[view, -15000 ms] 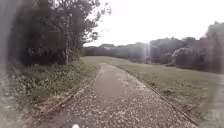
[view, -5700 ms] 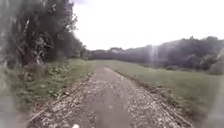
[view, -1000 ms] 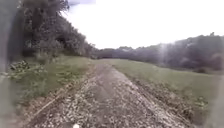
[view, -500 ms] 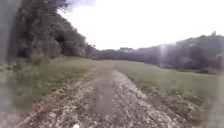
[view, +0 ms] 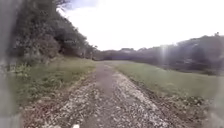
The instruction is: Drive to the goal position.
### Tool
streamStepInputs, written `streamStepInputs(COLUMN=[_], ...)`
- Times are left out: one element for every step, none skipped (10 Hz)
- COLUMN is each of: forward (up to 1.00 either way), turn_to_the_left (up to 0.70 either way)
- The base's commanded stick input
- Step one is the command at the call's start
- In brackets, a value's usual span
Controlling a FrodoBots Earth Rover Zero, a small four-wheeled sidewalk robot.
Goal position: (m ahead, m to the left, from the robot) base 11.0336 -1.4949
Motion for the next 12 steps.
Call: streamStepInputs(forward=[0.85,0.85,0.85,0.85,0.85,0.85,0.85,0.85,0.85,0.85,0.85,0.85], turn_to_the_left=[0.02,0.02,0.02,0.02,0.02,0.02,0.02,0.02,0.01,0.00,-0.34,-0.25])
